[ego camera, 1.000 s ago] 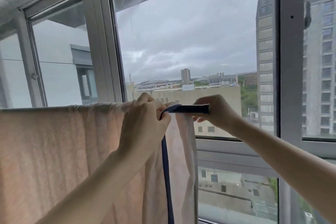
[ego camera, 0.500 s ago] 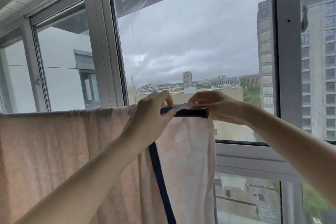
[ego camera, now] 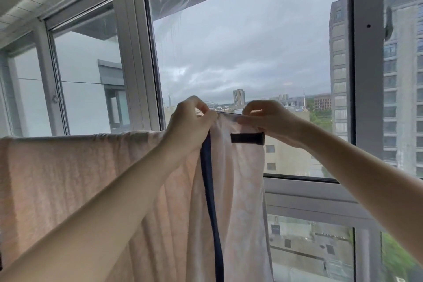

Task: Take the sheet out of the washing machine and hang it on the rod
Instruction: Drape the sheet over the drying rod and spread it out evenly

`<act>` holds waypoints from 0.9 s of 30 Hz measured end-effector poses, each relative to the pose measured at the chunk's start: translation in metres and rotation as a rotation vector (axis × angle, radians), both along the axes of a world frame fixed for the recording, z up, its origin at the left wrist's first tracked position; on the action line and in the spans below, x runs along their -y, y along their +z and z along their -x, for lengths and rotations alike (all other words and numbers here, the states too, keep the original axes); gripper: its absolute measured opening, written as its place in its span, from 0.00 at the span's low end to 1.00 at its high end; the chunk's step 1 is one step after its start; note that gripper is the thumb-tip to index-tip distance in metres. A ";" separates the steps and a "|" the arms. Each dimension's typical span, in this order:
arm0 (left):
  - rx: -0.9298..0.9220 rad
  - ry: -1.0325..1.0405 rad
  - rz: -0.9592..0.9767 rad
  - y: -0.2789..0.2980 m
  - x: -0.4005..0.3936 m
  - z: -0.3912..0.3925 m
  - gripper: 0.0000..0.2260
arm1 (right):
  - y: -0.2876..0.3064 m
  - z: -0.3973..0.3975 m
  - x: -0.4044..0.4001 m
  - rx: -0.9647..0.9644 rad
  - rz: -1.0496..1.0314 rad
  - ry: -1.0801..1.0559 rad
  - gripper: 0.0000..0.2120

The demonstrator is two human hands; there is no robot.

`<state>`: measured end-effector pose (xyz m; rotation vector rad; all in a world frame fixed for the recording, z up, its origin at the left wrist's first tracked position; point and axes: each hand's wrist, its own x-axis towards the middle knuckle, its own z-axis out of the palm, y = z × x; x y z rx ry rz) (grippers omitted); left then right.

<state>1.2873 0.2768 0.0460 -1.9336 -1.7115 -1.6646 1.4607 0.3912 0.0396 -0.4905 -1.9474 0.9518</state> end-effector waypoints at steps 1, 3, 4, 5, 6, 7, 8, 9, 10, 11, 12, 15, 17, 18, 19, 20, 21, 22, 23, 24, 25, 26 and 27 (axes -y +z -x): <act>0.048 -0.038 0.036 0.001 0.000 -0.001 0.03 | -0.001 0.000 -0.001 0.008 0.017 0.004 0.07; 0.057 -0.099 0.104 0.000 0.002 -0.002 0.04 | -0.003 -0.004 -0.003 0.026 0.042 0.000 0.07; 0.013 -0.103 0.124 -0.002 0.003 -0.003 0.07 | -0.005 -0.005 -0.004 0.044 0.034 -0.028 0.07; -0.069 -0.072 0.124 -0.006 0.003 -0.003 0.10 | -0.008 -0.006 -0.005 0.069 0.000 -0.078 0.08; -0.175 -0.010 0.098 -0.010 0.004 -0.004 0.11 | -0.012 -0.006 -0.006 0.102 -0.065 -0.144 0.08; -0.285 0.070 0.049 -0.015 0.002 -0.004 0.11 | -0.015 -0.006 -0.007 0.132 -0.158 -0.214 0.10; -0.383 0.153 -0.014 -0.017 0.002 -0.005 0.09 | -0.017 -0.004 -0.008 0.151 -0.264 -0.273 0.12; -0.466 0.233 -0.070 -0.018 0.001 -0.006 0.07 | -0.019 -0.002 -0.008 0.162 -0.354 -0.325 0.15; -0.537 0.306 -0.111 -0.017 0.001 -0.008 0.04 | -0.021 -0.001 -0.008 0.168 -0.420 -0.371 0.16; -0.592 0.362 -0.152 -0.016 0.000 -0.010 0.03 | -0.022 0.000 -0.007 0.171 -0.471 -0.412 0.15; -0.632 0.397 -0.193 -0.015 -0.001 -0.012 0.03 | -0.023 0.001 -0.004 0.162 -0.517 -0.447 0.13; -0.650 0.386 -0.237 -0.020 -0.001 -0.020 0.05 | -0.033 0.000 0.001 0.065 -0.596 -0.507 0.10; -0.622 0.326 -0.221 -0.028 0.003 -0.028 0.05 | -0.044 -0.006 0.004 0.015 -0.594 -0.507 0.11; -0.620 0.305 -0.224 -0.033 0.004 -0.032 0.05 | -0.050 -0.008 0.005 0.015 -0.585 -0.494 0.11; -0.626 0.293 -0.237 -0.038 0.004 -0.035 0.06 | -0.056 -0.010 0.007 0.032 -0.579 -0.482 0.10; -0.640 0.292 -0.250 -0.043 0.004 -0.039 0.06 | -0.061 -0.011 0.009 0.053 -0.577 -0.480 0.08; -0.661 0.307 -0.264 -0.047 0.003 -0.042 0.07 | -0.065 -0.010 0.012 0.070 -0.580 -0.490 0.06; -0.680 0.331 -0.284 -0.051 0.002 -0.046 0.08 | -0.069 -0.010 0.013 0.075 -0.588 -0.503 0.06; -0.683 0.347 -0.307 -0.054 0.000 -0.048 0.09 | -0.071 -0.010 0.014 0.070 -0.594 -0.509 0.07; -0.677 0.348 -0.321 -0.057 -0.002 -0.050 0.10 | -0.073 -0.010 0.014 0.060 -0.593 -0.508 0.09; -0.675 0.330 -0.312 -0.060 -0.005 -0.051 0.10 | -0.075 -0.010 0.015 0.050 -0.584 -0.504 0.09; -0.668 0.311 -0.279 -0.064 -0.007 -0.051 0.09 | -0.077 -0.011 0.016 0.044 -0.573 -0.501 0.09; -0.656 0.296 -0.242 -0.069 -0.008 -0.051 0.08 | -0.079 -0.011 0.017 0.047 -0.567 -0.500 0.09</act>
